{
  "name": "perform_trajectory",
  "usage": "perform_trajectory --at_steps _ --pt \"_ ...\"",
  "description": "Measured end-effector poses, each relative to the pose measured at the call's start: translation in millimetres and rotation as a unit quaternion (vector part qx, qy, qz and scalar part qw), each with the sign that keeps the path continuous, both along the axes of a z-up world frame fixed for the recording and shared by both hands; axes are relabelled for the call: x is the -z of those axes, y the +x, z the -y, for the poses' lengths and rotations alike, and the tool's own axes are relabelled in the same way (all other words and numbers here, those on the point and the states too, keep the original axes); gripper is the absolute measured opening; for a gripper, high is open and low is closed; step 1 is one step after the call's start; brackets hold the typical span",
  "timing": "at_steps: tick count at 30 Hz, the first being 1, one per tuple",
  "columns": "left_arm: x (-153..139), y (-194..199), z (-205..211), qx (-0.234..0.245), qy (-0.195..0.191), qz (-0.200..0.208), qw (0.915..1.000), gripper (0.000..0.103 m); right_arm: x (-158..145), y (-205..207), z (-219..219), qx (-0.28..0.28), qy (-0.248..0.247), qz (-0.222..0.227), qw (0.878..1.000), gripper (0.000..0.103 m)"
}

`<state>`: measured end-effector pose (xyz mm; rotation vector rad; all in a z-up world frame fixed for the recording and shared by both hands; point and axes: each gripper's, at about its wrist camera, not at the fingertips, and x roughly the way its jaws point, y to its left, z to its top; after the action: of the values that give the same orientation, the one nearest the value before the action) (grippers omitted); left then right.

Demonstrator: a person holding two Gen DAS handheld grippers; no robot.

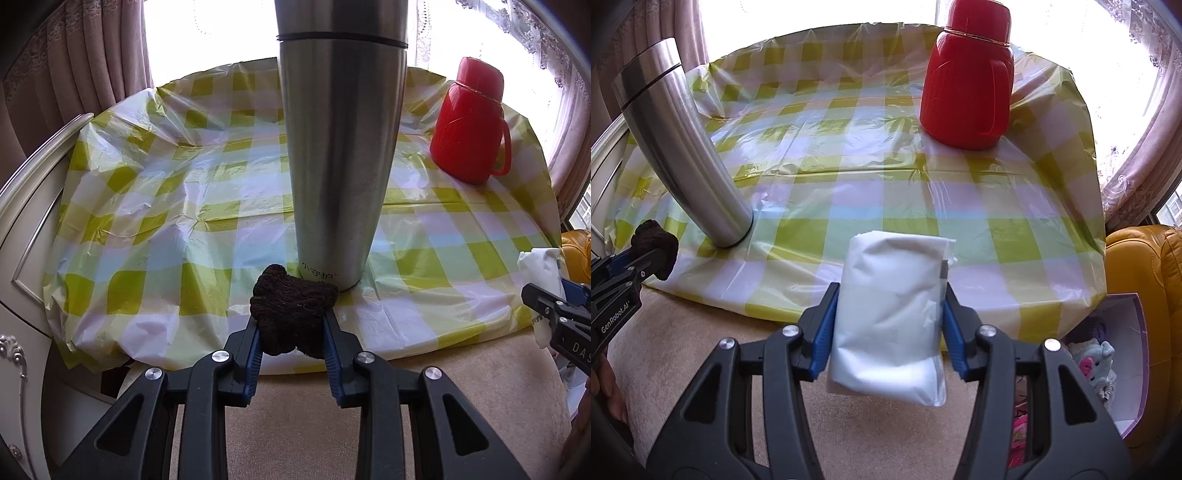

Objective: Organize soft objects
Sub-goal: 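Carry the white packet and brown sock to the white box and release them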

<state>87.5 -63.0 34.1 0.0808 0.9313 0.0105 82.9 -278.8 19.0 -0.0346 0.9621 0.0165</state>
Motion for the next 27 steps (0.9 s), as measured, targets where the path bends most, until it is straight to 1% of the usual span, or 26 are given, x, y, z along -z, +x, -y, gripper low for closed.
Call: perform_trajectory --at_steps 15,27 --pt "0.7 -8.7 46.5 0.054 0.0 -0.006 0.9985 0.031 -6.0 -19.0 30.9 0.026 -0.009 0.0 1.0 0.055" --pt "1.6 -22.7 99.3 0.114 -0.001 -0.012 0.9934 0.031 -8.4 -44.7 80.3 0.069 -0.019 -0.006 0.997 0.055"
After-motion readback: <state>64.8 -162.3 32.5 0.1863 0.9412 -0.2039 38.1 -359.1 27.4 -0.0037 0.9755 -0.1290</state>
